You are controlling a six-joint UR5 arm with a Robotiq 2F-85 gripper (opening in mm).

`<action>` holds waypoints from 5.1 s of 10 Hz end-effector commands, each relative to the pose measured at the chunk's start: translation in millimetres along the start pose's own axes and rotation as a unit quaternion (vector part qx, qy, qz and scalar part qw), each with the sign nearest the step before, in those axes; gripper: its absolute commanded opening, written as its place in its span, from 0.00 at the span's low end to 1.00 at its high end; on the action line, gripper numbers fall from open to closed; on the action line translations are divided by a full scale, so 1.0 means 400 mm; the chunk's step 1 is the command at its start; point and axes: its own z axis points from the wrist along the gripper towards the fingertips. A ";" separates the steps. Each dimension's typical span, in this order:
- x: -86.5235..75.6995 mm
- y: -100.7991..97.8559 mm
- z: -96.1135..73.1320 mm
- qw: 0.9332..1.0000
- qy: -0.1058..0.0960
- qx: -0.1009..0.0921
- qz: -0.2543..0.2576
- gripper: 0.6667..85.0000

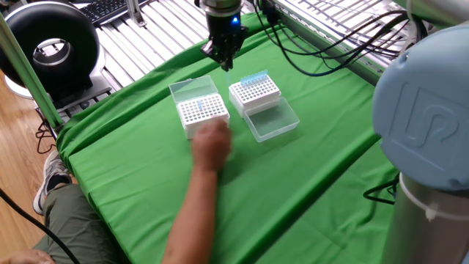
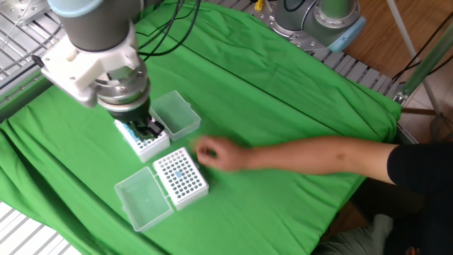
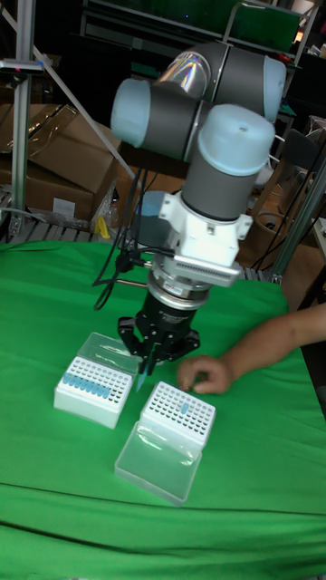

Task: Insert a medium pipette tip into the holder for medium pipette tips

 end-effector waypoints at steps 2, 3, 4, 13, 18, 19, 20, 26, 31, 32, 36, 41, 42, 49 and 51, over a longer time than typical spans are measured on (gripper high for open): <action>-0.011 -0.059 0.033 1.000 -0.019 -0.011 -0.021 0.00; -0.007 -0.068 0.040 0.999 -0.022 -0.013 -0.023 0.00; -0.004 -0.074 0.045 0.999 -0.023 -0.012 -0.023 0.00; -0.004 -0.064 0.090 0.999 -0.039 -0.015 -0.019 0.00; 0.007 -0.068 0.129 0.996 -0.041 -0.026 -0.075 0.37; 0.010 -0.066 0.129 0.996 -0.039 -0.026 -0.075 0.39; 0.010 -0.063 0.129 0.996 -0.040 -0.028 -0.075 0.41; -0.006 0.129 0.065 0.999 -0.019 -0.046 0.007 0.38; -0.054 0.287 0.118 0.996 -0.044 -0.061 0.041 0.38; -0.045 0.282 0.125 0.997 -0.041 -0.054 0.042 0.38; -0.033 0.279 0.127 0.997 -0.033 -0.050 0.045 0.38; -0.007 0.272 0.148 0.997 -0.022 -0.043 0.051 0.33; -0.007 0.271 0.152 0.997 -0.023 -0.043 0.051 0.33; -0.003 0.267 0.172 0.997 -0.022 -0.040 0.068 0.14; 0.004 0.265 0.162 0.997 -0.016 -0.039 0.072 0.10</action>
